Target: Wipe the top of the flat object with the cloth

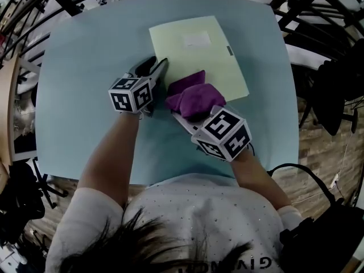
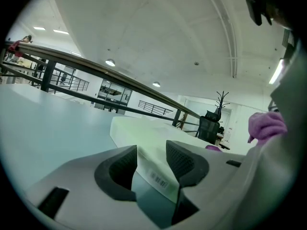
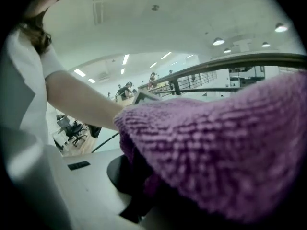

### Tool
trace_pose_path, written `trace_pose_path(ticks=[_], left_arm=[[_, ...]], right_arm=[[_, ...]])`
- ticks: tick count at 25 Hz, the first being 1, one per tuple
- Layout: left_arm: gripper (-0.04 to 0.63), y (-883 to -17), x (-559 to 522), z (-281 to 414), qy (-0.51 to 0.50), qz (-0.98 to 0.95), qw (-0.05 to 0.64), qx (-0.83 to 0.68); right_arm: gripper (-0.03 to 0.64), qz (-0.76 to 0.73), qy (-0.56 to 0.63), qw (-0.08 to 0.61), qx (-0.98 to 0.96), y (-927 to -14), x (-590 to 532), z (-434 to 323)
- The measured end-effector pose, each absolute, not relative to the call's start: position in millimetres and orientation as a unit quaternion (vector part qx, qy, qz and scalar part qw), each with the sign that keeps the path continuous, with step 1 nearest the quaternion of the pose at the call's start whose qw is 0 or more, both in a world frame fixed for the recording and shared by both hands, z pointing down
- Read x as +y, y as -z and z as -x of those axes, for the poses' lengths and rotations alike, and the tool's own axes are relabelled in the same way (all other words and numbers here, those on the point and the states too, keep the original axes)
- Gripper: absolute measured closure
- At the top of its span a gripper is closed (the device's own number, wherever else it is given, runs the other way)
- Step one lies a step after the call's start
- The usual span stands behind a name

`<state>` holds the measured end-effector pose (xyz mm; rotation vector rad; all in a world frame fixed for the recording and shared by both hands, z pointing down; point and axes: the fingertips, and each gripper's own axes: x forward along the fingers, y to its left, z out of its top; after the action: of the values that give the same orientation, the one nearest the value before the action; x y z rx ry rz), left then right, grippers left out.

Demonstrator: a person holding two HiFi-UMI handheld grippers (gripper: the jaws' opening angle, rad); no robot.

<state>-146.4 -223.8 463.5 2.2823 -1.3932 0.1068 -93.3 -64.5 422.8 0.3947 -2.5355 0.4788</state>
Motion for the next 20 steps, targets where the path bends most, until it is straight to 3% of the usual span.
trace_pose_path(ticks=[3, 13, 18, 20], left_arm=[[0.408, -465, -224, 146, -0.041, -0.831, 0.231, -0.505], [0.408, -465, -227, 144, -0.045, -0.831, 0.222, -0.508], [0.408, -465, -225, 143, -0.045, -0.829, 0.219, -0.513], [0.408, -465, -226, 142, -0.044, -0.829, 0.217, -0.514]], right_arm=[[0.589, -0.131, -0.157, 0.317, -0.926, -451, -52, 93], [0.59, -0.151, -0.192, 0.316, -0.917, -456, -70, 41], [0.589, -0.185, -0.14, 0.424, -0.875, -495, -74, -22], [0.589, -0.204, -0.153, 0.421, -0.871, -500, -78, -41]])
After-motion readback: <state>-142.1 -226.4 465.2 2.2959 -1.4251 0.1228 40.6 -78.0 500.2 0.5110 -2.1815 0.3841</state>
